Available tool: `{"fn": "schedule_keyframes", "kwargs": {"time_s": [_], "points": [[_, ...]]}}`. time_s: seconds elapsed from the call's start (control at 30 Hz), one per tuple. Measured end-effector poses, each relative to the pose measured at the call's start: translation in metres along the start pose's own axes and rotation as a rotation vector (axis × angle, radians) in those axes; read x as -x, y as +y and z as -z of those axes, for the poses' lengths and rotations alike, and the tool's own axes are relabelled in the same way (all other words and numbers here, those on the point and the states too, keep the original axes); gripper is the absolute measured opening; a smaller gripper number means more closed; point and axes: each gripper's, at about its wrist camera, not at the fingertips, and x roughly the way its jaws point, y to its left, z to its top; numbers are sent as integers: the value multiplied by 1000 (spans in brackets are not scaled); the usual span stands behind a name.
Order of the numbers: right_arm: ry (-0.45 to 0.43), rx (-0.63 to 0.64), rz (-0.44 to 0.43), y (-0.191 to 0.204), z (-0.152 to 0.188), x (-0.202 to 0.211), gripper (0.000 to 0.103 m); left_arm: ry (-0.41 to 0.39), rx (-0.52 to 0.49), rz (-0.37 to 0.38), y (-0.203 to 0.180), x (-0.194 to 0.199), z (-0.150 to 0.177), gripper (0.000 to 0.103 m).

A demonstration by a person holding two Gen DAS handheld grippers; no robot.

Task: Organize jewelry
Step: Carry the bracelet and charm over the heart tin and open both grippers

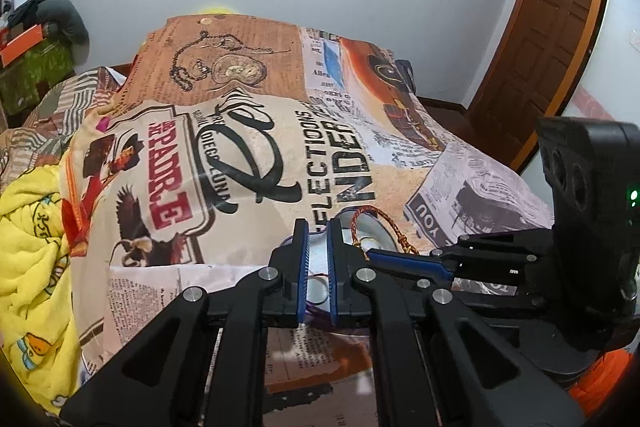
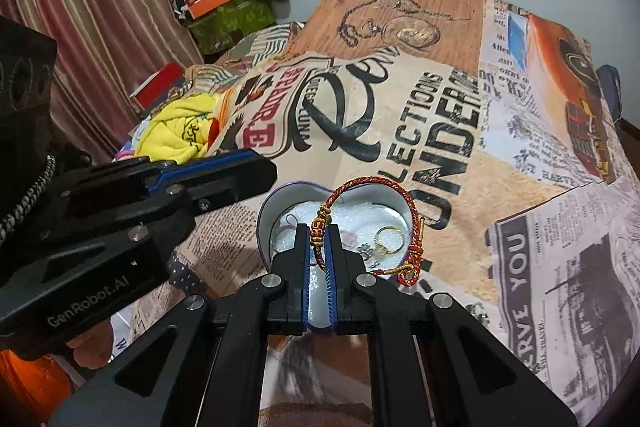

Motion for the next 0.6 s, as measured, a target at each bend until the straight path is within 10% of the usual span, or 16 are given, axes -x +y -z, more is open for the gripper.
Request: {"fn": "schedule_keyframes", "kwargs": {"time_s": [0.3,0.6], "points": [[37,3,-25,6,2,-6,6,5,32,-41,14,7,3,5],[17,26,32,12,5,10,27,-4,26,-68,10,20,3,8]]}}
